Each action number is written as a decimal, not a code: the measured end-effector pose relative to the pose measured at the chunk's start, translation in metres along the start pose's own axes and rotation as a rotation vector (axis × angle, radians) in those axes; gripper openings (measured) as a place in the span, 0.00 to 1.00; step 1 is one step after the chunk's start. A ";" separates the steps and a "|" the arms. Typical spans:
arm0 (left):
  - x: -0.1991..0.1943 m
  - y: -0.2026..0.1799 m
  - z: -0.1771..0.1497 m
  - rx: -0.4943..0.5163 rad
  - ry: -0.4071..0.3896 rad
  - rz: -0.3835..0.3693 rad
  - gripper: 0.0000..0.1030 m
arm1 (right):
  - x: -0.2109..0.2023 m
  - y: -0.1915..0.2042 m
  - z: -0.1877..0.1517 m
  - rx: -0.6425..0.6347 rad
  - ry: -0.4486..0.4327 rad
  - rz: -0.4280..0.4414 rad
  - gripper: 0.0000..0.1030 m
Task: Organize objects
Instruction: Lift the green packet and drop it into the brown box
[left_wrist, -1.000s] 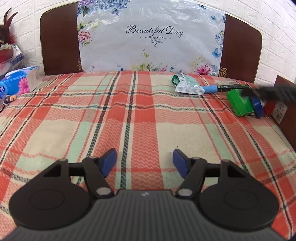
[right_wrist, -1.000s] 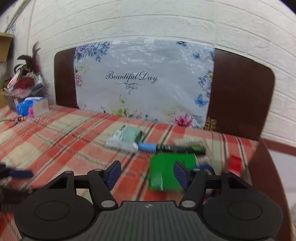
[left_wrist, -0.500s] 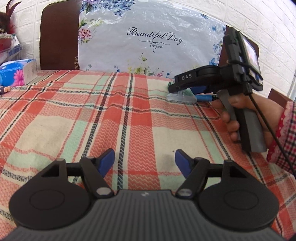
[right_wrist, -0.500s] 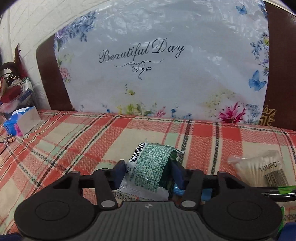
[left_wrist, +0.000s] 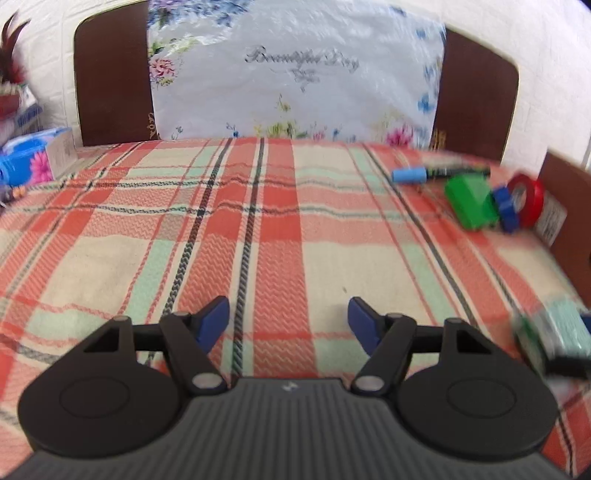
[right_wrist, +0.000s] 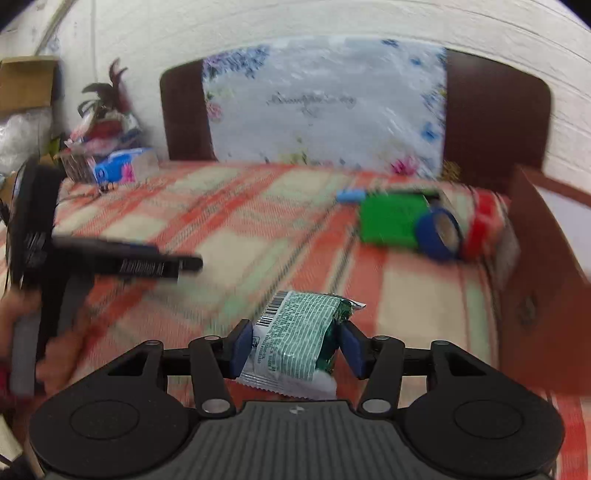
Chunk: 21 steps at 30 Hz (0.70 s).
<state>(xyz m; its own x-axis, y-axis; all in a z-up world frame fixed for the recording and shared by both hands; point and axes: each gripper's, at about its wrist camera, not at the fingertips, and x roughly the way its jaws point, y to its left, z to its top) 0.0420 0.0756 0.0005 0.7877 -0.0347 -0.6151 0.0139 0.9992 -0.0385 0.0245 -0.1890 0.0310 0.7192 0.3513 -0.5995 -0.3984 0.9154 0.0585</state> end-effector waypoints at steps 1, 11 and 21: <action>-0.007 -0.006 0.002 -0.025 0.024 -0.038 0.63 | -0.007 -0.002 -0.011 0.025 0.013 -0.012 0.57; -0.051 -0.079 0.002 -0.075 0.214 -0.402 0.52 | -0.030 0.002 -0.047 -0.010 0.027 -0.018 0.73; -0.040 -0.125 -0.002 0.031 0.281 -0.395 0.25 | -0.019 -0.017 -0.032 -0.066 -0.042 0.015 0.33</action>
<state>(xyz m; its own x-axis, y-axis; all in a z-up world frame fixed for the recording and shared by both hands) 0.0077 -0.0482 0.0281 0.5216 -0.4122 -0.7470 0.3005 0.9082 -0.2913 -0.0011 -0.2174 0.0161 0.7357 0.3744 -0.5645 -0.4452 0.8953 0.0135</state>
